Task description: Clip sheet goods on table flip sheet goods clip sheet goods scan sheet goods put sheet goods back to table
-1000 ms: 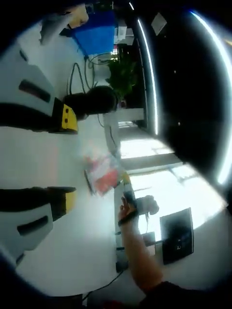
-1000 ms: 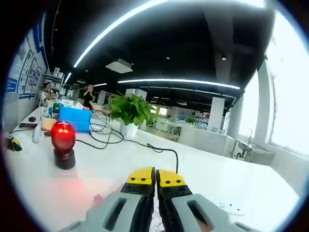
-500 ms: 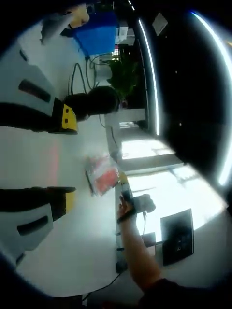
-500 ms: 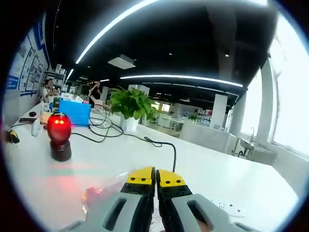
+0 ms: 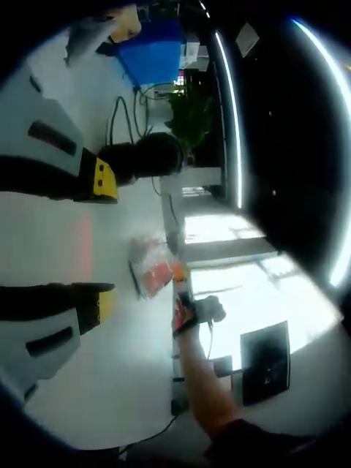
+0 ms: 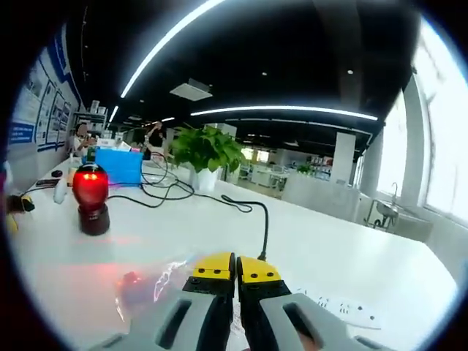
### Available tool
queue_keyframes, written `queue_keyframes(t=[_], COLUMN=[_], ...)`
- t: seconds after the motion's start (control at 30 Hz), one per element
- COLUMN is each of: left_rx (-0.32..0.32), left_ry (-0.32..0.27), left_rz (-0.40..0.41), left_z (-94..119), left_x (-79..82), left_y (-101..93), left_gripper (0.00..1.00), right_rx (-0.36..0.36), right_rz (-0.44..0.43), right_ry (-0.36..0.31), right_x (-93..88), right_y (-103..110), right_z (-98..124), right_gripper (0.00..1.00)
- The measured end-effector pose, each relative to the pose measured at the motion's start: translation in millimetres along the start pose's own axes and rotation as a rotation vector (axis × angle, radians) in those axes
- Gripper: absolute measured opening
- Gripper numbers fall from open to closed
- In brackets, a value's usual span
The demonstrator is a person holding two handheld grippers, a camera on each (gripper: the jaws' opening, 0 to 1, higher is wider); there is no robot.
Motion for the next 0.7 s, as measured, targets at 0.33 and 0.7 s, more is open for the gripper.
queue_keyframes(t=[0.33,0.7], left_rx=[0.002,0.010], left_ry=[-0.013,-0.003], left_rz=[0.018,0.012], left_z=[0,-1], left_x=[2.3,-0.5], left_y=[1.8,5.3], left_gripper=[0.36,0.36], right_rx=[0.040,0.045], right_rz=[0.007,0.007], right_ry=[0.030,0.088], right_x=[-16.8,-46.1], right_y=[-18,-32], right_z=[-13,-23], right_gripper=[0.00,0.00])
Point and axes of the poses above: the point that each gripper's makers call its tool centre point, and the gripper's own axes: z roughly backward along the fingers, y roughly to its left, x roughly out of its top, the point moved 2 cm from there along z, roughly backward along the fingers, and after that the axes turned 3 degrees about -y, right-handed, at the moved point
